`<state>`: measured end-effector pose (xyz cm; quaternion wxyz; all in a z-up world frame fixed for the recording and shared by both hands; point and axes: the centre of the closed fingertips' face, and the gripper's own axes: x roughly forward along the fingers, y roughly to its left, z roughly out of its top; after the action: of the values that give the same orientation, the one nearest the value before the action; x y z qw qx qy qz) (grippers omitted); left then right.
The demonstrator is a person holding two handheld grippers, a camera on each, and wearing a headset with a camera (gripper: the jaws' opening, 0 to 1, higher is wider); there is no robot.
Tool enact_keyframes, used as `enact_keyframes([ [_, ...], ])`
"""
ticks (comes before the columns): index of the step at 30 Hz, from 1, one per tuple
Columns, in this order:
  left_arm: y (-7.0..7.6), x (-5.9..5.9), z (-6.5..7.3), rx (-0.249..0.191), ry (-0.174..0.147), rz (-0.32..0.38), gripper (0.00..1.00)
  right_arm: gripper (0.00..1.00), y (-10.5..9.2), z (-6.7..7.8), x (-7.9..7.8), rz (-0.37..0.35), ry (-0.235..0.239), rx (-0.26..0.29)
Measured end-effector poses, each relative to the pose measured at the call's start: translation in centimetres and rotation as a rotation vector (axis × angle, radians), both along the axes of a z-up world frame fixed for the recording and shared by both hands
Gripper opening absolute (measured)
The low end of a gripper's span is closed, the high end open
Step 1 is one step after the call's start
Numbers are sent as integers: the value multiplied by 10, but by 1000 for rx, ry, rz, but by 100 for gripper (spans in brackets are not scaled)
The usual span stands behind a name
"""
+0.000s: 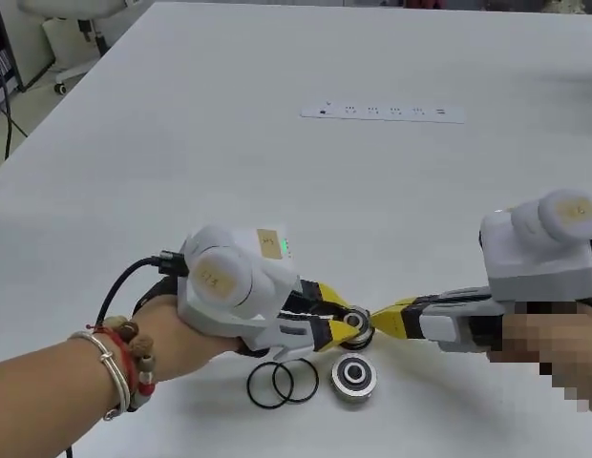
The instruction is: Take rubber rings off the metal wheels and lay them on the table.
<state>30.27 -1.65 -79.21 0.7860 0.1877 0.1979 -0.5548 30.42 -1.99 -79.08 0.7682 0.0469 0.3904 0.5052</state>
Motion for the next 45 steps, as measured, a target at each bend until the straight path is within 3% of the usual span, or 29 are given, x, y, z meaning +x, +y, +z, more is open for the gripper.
enact_keyframes([
  [13,1,-1,0,0,4,3,13,0,7,4,-4,25,-20,9],
  [16,1,-2,0,-1,3,4,13,0,7,1,-3,24,-29,-12],
  [19,1,-2,0,-13,5,12,14,0,9,5,-2,23,-30,5],
  [27,1,-3,1,0,6,11,14,0,8,5,1,31,-52,-19],
  [31,2,-2,1,15,4,4,14,0,7,4,2,20,-38,-21],
  [35,1,-4,9,17,3,-8,15,0,6,5,3,19,-43,-30],
  [41,4,-10,21,-7,21,-2,29,0,4,13,4,11,-46,-19],
  [45,8,-16,35,-14,3,-10,40,0,1,19,2,12,-55,-20],
])
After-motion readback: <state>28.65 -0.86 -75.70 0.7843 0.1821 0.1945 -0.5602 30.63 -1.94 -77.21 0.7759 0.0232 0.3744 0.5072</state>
